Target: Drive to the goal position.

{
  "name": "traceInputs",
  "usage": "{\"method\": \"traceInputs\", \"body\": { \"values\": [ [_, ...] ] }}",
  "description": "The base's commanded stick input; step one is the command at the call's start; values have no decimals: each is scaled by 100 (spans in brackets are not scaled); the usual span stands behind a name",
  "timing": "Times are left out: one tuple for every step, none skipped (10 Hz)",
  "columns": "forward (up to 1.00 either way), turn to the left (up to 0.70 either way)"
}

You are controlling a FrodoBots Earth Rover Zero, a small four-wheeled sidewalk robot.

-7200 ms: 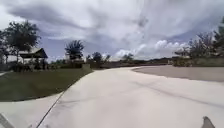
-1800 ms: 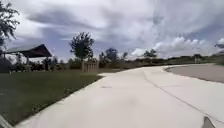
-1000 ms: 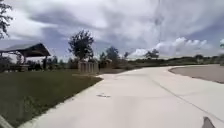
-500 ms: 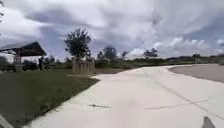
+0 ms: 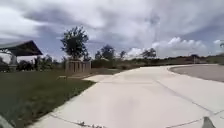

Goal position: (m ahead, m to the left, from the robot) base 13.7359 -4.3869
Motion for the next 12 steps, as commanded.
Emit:
{"method": "traceInputs", "body": {
  "values": [
    [85,0],
    [85,0],
    [85,0],
    [85,0],
    [85,0],
    [85,0],
    [85,-21],
    [85,-34],
    [85,-34],
    [85,-34],
    [85,-15],
    [85,0]
  ]
}}
